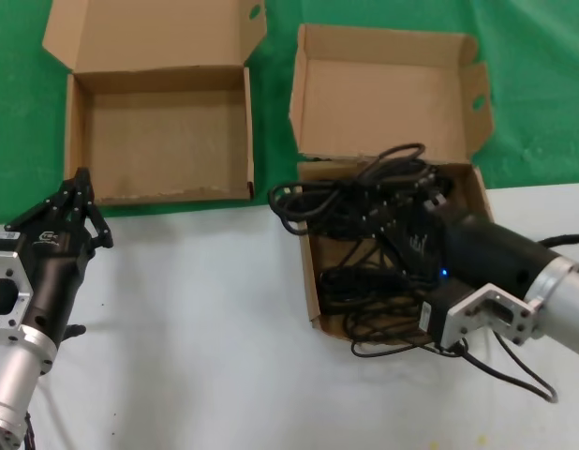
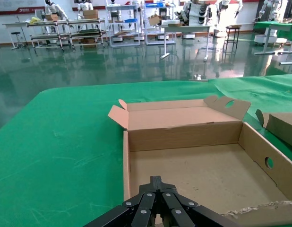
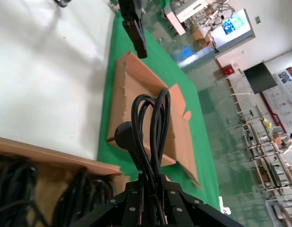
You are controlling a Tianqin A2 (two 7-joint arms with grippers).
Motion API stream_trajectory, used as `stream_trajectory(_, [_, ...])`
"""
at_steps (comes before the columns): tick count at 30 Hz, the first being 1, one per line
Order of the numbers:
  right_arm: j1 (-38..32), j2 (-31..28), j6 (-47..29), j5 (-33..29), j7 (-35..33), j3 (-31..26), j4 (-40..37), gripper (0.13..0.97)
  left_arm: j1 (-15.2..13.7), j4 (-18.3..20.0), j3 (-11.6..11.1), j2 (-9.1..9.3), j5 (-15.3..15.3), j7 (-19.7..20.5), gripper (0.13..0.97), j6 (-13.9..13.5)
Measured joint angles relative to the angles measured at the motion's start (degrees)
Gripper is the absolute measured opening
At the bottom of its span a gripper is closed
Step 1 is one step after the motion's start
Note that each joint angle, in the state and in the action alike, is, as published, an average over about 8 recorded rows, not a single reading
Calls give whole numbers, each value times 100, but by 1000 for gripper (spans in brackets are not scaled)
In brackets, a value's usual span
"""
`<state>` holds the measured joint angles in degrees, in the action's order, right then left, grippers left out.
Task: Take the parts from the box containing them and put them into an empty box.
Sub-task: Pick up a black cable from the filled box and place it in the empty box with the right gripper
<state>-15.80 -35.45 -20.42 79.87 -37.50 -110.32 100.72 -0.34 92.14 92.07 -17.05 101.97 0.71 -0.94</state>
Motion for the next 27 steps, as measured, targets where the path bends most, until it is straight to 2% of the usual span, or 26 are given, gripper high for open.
stream_trajectory(16, [-365,296,-44,-733,569,33,259,204,0,0,0,0,0,0,145,0])
stream_trajectory(21, [-738,682,-58,-941,539,-205,3,204,0,0,0,0,0,0,145,0])
stream_trajectory(27, [-1365,1308,64,-927,259,-614,-694,204,0,0,0,0,0,0,145,0])
